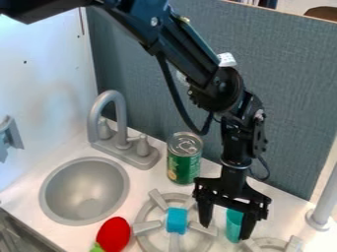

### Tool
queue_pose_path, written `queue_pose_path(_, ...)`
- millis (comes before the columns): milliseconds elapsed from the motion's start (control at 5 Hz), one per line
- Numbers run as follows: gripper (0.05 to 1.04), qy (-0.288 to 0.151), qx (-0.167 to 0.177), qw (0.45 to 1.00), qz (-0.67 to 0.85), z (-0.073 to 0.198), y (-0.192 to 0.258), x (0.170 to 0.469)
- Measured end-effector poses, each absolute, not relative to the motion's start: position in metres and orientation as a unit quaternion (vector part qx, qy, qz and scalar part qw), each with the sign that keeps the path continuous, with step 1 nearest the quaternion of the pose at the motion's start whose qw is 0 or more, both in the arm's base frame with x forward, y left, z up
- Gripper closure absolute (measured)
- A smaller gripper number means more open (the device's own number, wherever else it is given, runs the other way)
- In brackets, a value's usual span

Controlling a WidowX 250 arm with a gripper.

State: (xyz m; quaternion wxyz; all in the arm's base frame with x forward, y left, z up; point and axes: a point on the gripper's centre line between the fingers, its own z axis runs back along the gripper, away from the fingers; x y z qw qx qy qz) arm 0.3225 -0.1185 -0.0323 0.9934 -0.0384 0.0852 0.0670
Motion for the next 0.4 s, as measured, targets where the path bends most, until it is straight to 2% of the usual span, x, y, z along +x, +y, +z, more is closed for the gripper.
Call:
queue_pose_path(200, 0.083, 0.103, -0.032, 0.992, 0.069, -0.044, -0.117, 0.316)
queue_pose_path(400, 0.083, 0.093, -0.036, 0.993, 0.066, -0.035, -0.126, 0.330)
